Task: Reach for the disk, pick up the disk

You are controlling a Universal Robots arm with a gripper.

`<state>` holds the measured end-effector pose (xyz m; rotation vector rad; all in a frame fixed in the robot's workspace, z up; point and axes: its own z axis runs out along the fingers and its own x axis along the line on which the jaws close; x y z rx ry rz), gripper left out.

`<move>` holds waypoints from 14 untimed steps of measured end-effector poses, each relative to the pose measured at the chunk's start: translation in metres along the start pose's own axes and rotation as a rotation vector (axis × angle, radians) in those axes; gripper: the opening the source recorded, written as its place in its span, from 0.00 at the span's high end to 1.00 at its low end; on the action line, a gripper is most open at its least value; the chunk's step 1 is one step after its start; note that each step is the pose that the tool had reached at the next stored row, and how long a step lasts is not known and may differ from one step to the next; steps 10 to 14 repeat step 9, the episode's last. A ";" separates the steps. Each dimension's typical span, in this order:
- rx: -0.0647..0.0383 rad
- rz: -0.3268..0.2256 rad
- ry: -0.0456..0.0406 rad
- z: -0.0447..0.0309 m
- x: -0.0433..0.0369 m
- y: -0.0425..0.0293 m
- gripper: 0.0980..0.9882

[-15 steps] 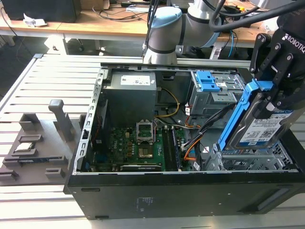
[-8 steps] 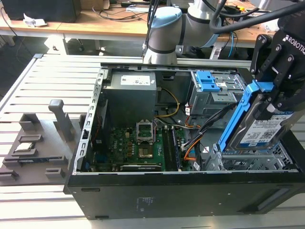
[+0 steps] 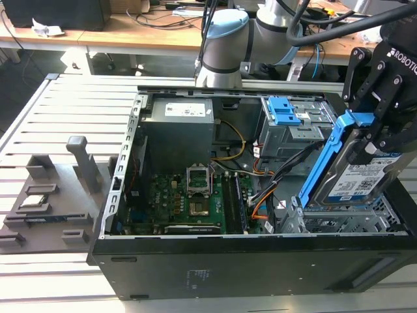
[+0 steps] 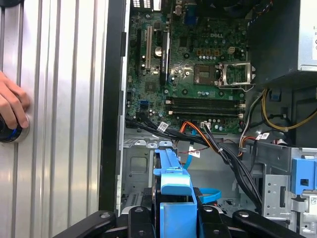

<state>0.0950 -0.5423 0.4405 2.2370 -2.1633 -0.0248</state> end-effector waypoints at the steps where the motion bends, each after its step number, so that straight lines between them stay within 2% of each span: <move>1: 0.000 0.000 0.0000 0.0000 0.0000 0.0000 0.70; 14: 0.000 -0.001 0.0000 0.0000 -0.0001 0.0004 0.70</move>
